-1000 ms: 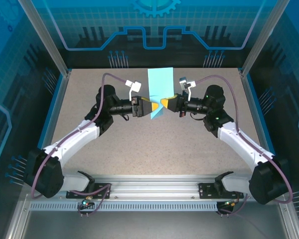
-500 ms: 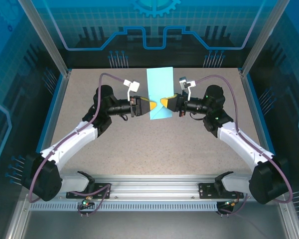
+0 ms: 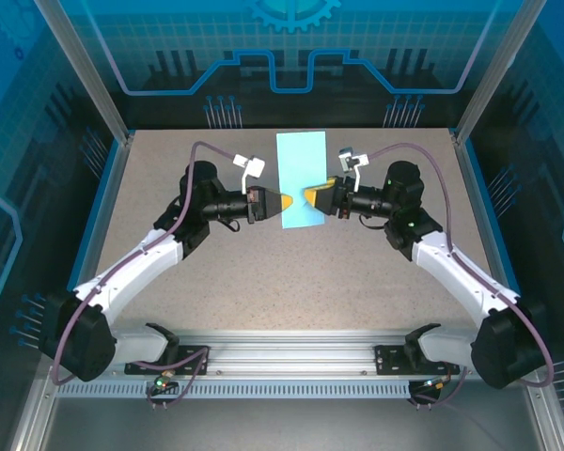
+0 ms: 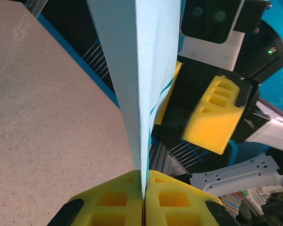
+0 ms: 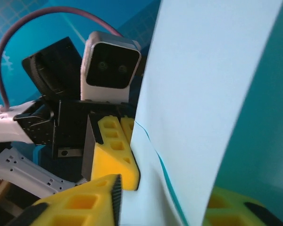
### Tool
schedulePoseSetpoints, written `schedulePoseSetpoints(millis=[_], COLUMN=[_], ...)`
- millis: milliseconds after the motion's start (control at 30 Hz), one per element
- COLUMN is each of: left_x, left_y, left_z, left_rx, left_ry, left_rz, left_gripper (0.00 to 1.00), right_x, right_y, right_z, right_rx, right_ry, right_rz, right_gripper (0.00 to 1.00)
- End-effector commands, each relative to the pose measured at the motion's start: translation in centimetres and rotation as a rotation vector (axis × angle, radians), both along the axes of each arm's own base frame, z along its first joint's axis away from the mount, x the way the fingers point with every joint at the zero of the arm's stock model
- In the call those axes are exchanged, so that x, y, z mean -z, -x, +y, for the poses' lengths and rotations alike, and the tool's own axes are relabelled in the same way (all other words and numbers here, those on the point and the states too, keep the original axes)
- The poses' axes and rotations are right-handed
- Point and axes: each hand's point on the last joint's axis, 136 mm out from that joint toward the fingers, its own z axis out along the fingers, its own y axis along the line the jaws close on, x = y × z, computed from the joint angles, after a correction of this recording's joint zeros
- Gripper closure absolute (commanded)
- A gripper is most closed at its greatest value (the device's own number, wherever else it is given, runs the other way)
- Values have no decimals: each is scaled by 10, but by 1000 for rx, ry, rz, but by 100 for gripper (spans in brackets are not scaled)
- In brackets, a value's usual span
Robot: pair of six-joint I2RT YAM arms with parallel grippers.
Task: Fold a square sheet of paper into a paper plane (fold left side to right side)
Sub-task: Turn over the paper at the center of the table.
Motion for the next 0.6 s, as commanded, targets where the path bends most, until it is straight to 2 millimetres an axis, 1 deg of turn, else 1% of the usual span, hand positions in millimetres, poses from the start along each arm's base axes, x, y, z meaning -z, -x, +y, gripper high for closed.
schedulePoseSetpoints(millis=[0, 67, 133, 167, 233, 267, 333, 400, 433, 500, 533, 567], left_x=[9, 27, 45, 52, 71, 77, 92, 104, 107, 117, 119, 121], left_y=[0, 1, 0, 0, -4, -4, -5, -7, -11, -13, -15, -16], left_z=[8, 12, 16, 19, 28, 29, 38, 47, 54, 69, 79, 84], left_rx=[-59, -91, -130, -149, -198, -212, -265, -324, -384, -470, -536, -575], left_ry=[-142, -271, -411, -473, -603, -648, -780, -920, -998, -1146, -1227, -1287], left_rz=[-18, -7, 1, 8, 39, 47, 61, 62, 58, 74, 73, 68], left_gripper=[93, 96, 97, 98, 100, 100, 100, 100, 100, 100, 100, 100], right_x=[20, 37, 55, 65, 86, 93, 112, 128, 135, 149, 153, 153], right_y=[-2, -8, -14, -17, -21, -22, -21, -17, -14, -9, -8, -8], right_z=[-20, -40, -64, -76, -108, -120, -154, -181, -194, -208, -215, -218], right_rx=[111, 214, 329, 389, 527, 579, 720, 832, 875, 921, 944, 959], right_ry=[127, 210, 315, 369, 489, 529, 619, 665, 680, 682, 672, 657], right_rz=[38, 77, 119, 142, 203, 225, 310, 395, 439, 508, 540, 556], right_gripper=[55, 45, 42, 38, 32, 27, 17, 8, 6, 5, 4, 4])
